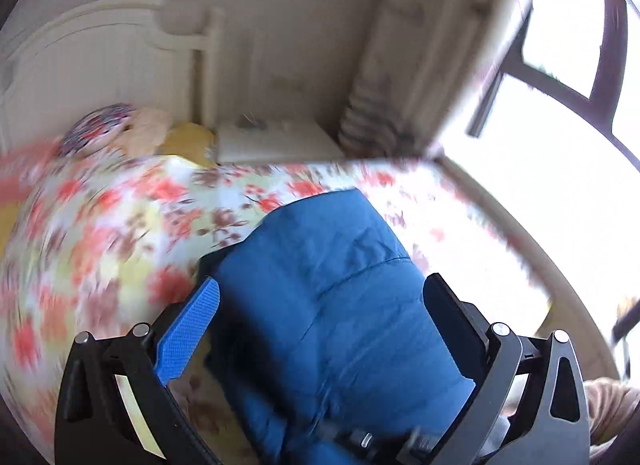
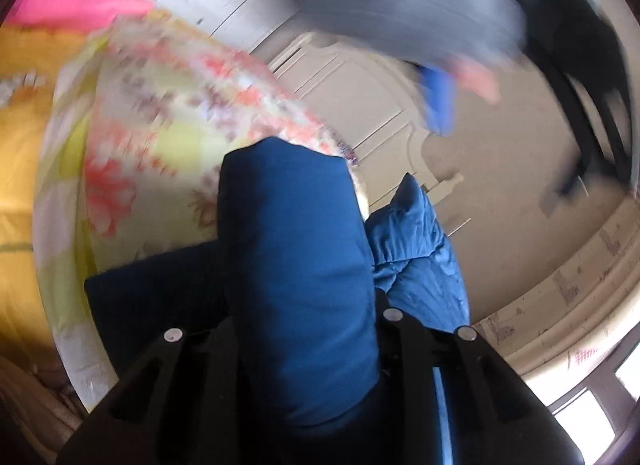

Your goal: Fold large clothes

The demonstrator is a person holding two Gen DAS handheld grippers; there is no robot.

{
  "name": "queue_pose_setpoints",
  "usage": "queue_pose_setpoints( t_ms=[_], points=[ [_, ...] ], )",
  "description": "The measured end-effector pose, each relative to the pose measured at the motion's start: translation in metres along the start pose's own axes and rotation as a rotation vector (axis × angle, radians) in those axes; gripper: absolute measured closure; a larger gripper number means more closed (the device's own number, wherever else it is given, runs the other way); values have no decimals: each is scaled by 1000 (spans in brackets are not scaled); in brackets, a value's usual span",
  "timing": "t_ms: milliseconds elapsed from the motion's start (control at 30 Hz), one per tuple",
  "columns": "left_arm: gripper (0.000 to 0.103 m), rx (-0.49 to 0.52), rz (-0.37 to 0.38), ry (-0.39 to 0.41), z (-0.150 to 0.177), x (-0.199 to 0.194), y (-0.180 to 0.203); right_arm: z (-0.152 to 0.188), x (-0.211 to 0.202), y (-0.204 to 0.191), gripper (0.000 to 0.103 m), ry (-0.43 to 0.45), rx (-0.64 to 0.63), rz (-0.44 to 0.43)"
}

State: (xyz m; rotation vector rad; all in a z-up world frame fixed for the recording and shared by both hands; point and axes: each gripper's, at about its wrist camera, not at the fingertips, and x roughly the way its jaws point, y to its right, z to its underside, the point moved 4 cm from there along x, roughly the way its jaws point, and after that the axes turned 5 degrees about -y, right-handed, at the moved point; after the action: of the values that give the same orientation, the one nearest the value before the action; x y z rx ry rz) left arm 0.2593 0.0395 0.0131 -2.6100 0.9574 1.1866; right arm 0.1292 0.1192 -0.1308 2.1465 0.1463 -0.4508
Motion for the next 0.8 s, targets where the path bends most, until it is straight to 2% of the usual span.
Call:
queue_pose_setpoints(
  t_ms=[67,133,200,267,300,333,367,400,433,467,533,633,700,733,767,800],
  points=[
    [5,65,-84,-87,-12,38,9,7,3,-18,74,15,-56,41],
    [5,94,-164,-170,-9,81,8,9,0,-19,70,21,-49,45],
    [4,120,-268,-239,10,123,-6,14,-8,-19,57,38,-59,27],
    [4,95,-207,-207,26,143,-24,22,-28,-19,34,58,-99,-27],
    [4,46,-173,-193,32,146,-36,27,-43,-16,30,83,-109,-79],
    [4,24,-182,-183,33,146,-45,35,-66,-8,28,129,-85,-176],
    [4,9,-216,-158,36,145,-56,41,-78,3,29,153,-42,-244],
    [4,-1,-219,-131,39,145,-64,48,-89,16,29,168,12,-311],
    [4,-9,-202,-113,42,146,-67,59,-99,39,38,183,99,-386],
    [4,-23,-187,-100,45,147,-70,67,-102,56,58,184,165,-418],
    [4,-32,-180,-89,47,147,-71,80,-97,92,79,169,305,-440],
    [4,-29,-186,-78,45,151,-68,93,-85,129,79,150,510,-430],
    [4,-33,-186,-62,46,149,-66,87,-72,118,76,144,543,-487],
    [4,-37,-186,-55,46,148,-67,79,-60,105,74,125,526,-520],
    [4,-40,-188,-40,47,146,-68,76,-46,72,71,63,454,-559],
    [4,-43,-194,-30,49,144,-68,77,-41,51,71,52,380,-489]
  ],
)
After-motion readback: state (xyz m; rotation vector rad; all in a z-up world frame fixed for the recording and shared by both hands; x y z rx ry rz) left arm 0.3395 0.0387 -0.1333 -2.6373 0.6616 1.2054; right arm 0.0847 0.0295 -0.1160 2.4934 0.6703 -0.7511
